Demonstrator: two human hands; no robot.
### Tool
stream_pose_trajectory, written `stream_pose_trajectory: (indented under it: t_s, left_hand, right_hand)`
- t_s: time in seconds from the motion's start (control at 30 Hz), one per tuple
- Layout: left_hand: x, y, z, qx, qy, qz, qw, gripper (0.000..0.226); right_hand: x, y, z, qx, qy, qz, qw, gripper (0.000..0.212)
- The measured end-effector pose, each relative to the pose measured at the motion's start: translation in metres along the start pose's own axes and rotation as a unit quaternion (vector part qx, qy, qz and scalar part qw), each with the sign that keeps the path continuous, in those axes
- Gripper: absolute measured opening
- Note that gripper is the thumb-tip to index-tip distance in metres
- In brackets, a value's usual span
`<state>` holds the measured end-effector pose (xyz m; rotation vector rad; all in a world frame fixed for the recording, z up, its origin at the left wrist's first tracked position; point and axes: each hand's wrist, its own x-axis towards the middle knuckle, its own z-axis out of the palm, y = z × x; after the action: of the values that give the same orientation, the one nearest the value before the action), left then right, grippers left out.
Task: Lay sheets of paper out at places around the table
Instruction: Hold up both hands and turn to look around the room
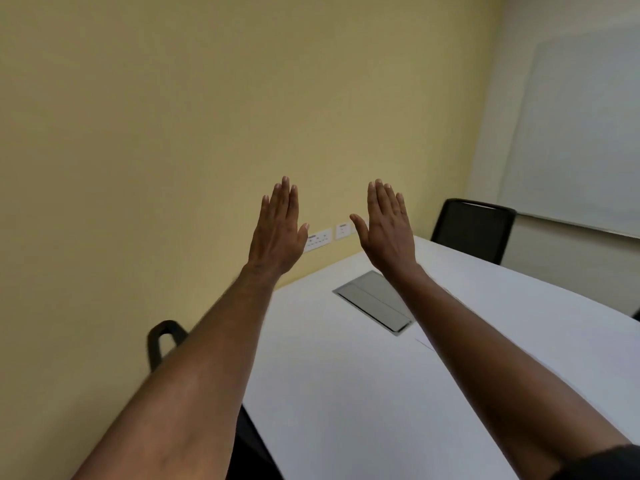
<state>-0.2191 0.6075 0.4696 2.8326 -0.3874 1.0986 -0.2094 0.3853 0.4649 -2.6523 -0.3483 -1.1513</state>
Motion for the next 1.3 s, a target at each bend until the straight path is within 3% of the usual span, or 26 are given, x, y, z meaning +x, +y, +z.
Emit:
stream_pose_trajectory:
  t_s: [0.4,0.8,1.3]
  left_hand:
    - [0.095,0.104,0.175,-0.140,-0.054,0.128,0.980,0.074]
    - [0.172,0.203,0.342,-0.232,-0.131,0.248,0.932,0.073]
    - [0.100,0.305,0.557,-0.266,-0.297,0.294,0.869,0.074]
  right_hand:
    - [-0.022,0.171,0.055,-0.118,-0.026,0.150,0.981,0.073]
    - [-0.048,0.306,0.104,-0.217,-0.048,0.307,0.925,0.070]
    - [-0.172,0.431,0.238,-0.198,-0.158,0.420,0.871,0.071]
